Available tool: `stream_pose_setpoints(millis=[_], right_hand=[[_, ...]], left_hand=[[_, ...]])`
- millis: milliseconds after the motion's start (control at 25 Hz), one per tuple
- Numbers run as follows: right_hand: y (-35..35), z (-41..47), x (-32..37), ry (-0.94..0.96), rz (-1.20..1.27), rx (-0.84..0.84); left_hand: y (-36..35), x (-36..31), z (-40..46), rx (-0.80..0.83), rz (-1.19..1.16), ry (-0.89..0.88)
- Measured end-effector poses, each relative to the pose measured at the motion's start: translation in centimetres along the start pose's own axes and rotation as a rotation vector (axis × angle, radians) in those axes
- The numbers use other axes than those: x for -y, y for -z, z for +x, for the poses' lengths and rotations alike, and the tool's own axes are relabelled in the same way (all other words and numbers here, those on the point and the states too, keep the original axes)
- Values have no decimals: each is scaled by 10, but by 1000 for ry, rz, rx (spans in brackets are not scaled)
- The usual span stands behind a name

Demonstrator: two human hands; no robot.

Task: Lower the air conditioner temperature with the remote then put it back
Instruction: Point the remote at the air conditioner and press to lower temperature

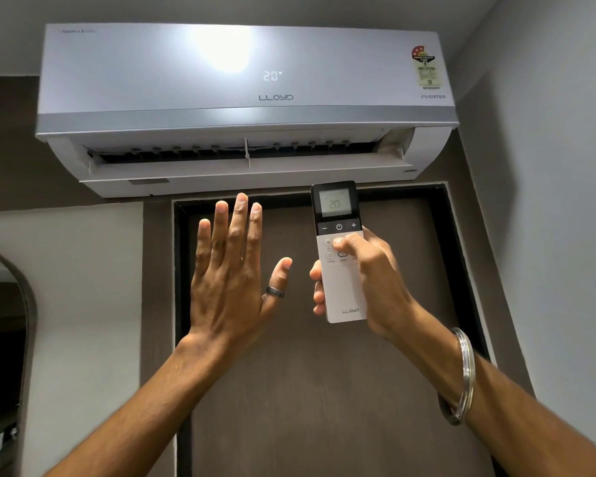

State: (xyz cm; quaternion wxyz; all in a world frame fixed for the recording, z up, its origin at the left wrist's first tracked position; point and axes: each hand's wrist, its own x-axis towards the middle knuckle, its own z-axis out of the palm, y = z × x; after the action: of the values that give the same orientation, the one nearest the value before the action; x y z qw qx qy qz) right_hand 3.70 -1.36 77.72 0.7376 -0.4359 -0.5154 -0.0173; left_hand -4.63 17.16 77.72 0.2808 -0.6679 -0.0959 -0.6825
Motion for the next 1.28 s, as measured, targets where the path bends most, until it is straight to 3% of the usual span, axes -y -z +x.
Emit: stream_pose_setpoints(millis=[320,560,1280], right_hand=[[-3,8,-1,-4,-97,-179],[-4,10,1,-18,-35,-97],[-13,10,2,-5,-23,-130]], left_hand=[[-7,-3,3,-14,0,-3],[-12,-3,8,-36,-11,-5],[-10,8,4,-35,-20,6]])
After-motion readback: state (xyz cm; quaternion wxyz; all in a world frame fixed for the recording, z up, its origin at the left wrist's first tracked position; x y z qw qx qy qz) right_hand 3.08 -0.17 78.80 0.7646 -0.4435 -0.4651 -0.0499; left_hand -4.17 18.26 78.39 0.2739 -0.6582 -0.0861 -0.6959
